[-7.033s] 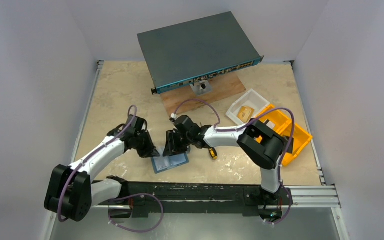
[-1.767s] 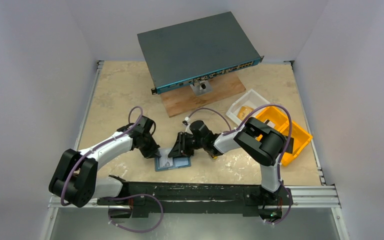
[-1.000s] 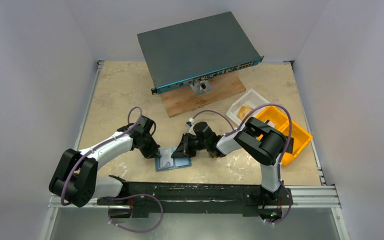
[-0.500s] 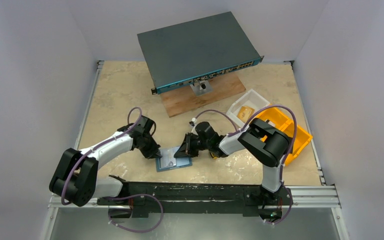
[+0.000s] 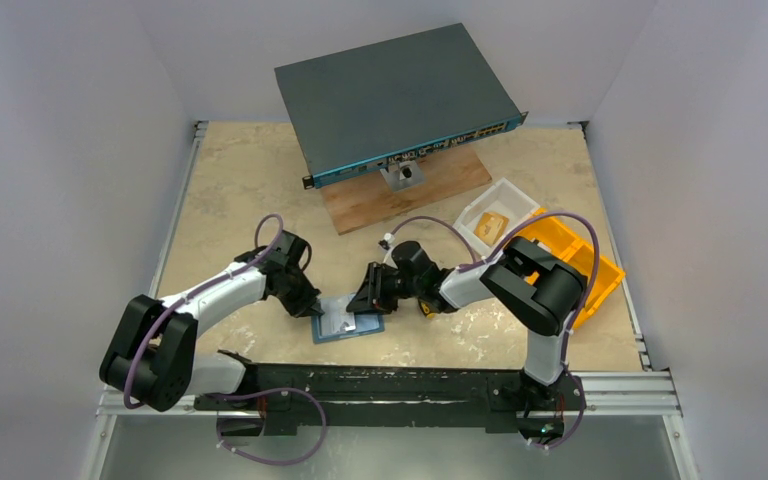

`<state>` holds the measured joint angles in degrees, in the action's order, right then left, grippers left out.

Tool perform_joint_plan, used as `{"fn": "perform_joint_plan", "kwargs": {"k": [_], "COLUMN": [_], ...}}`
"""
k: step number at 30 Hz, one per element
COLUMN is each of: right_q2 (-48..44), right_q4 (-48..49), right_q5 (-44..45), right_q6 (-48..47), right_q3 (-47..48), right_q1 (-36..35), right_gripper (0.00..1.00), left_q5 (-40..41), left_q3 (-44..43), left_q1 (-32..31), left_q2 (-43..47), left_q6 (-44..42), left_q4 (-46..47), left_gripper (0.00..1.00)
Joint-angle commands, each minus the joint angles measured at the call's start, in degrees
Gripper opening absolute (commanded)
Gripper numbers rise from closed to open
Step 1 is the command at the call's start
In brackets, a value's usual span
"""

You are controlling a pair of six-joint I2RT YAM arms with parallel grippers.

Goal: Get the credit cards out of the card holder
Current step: Remove the credit card from the card holder.

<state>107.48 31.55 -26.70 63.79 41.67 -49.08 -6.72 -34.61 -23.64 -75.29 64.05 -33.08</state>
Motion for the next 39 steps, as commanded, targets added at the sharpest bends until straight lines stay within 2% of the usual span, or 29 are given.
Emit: {"fn": "perform_joint_plan", "kwargs": {"k": [1,3,8,12,16,20,29,39], "right_q2": [1.1,1.8,3.2,4.1,2.3,-0.8,-5.9,-12.1], "right_q4": [0.1,0.6,0.3,0.6,-0.6,-4.9,-7.3,-14.7], "right_q5": [0.1,-0.4,-1.2,-1.6,-1.2,1.9,3.9,6.6], "right_q6": [-1.6,-1.3,-1.3,-1.0,-1.2,-3.2,-4.4,-7.1], "right_q3": [1.3,1.7,3.5,3.9,2.9,1.7,-2.8,0.4], "right_q1": [0.2,0.2,-0.3,-0.5,-0.3,0.3,2.4,2.5], "right_gripper": [0.33,0.31,0.18,0.12,0.0,0.0,0.0,0.0], "left_q5": [4.8,4.6,4.3,4.5,5.4,4.9,4.8,5.0], "left_q3": [2.5,2.4,1.9,1.4,1.1,1.2,1.5,0.1], "left_q1": [0.0,0.0,0.0,0.0,0.0,0.0,0.0,0.0], "left_q2": [-2.6,-2.7,-2.7,-2.6,-3.2,-5.5,-5.7,-2.5], "left_q6": [-0.7,-0.7,-0.8,-0.7,-0.8,-0.2,-0.1,-2.2], "left_q4": [-4.3,-4.1,-4.1,-4.5,-5.3,-5.4,-4.8,-5.4], "left_gripper": [0.0,0.0,0.0,0.0,0.0,0.0,0.0,0.0]}}
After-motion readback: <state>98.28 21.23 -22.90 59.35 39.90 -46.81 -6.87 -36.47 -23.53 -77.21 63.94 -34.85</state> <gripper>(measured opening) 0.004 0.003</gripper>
